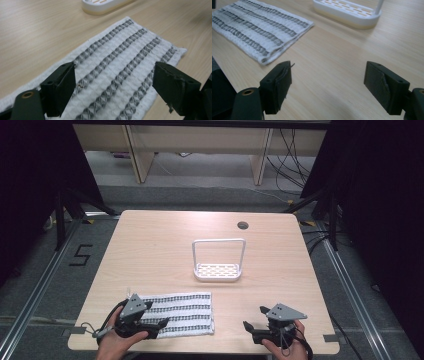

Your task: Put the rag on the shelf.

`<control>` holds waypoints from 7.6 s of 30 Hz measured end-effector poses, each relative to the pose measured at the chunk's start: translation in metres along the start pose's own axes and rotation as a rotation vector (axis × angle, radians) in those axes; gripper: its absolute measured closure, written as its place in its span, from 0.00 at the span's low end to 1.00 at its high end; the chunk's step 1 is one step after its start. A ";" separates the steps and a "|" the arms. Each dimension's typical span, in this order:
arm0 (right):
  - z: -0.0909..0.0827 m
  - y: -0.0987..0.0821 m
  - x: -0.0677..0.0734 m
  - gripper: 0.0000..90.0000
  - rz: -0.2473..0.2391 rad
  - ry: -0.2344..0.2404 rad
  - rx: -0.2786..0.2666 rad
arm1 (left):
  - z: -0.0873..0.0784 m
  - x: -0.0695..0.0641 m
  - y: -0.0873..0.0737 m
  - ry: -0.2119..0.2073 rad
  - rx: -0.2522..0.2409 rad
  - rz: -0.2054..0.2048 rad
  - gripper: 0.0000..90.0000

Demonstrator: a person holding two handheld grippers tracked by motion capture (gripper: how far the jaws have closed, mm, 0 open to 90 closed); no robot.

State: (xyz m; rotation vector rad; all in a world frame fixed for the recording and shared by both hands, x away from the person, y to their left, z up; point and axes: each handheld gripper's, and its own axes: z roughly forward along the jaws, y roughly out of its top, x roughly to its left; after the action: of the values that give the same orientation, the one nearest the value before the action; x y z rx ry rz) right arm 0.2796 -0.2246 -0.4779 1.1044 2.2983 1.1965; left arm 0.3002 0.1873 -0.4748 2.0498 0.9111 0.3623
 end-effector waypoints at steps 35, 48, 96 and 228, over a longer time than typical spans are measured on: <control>0.067 0.020 0.070 0.48 -0.204 0.130 0.158 | 0.125 -0.015 0.086 -0.187 0.232 0.239 0.37; 0.075 0.020 0.075 0.51 -0.199 0.120 0.172 | 0.146 -0.011 0.094 -0.205 0.276 0.265 0.45; 0.056 0.062 0.047 0.97 -0.151 0.156 0.016 | 0.086 -0.012 0.126 -0.203 0.131 0.246 0.94; 0.058 0.264 -0.104 0.50 0.035 -0.043 -0.071 | 0.059 0.081 0.253 -0.035 -0.104 -0.246 0.31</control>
State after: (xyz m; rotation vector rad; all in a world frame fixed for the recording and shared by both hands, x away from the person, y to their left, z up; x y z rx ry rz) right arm 0.5093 -0.1795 -0.3080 1.1388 2.1955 1.2445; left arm 0.5086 0.1148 -0.3146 1.8198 1.0857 0.2343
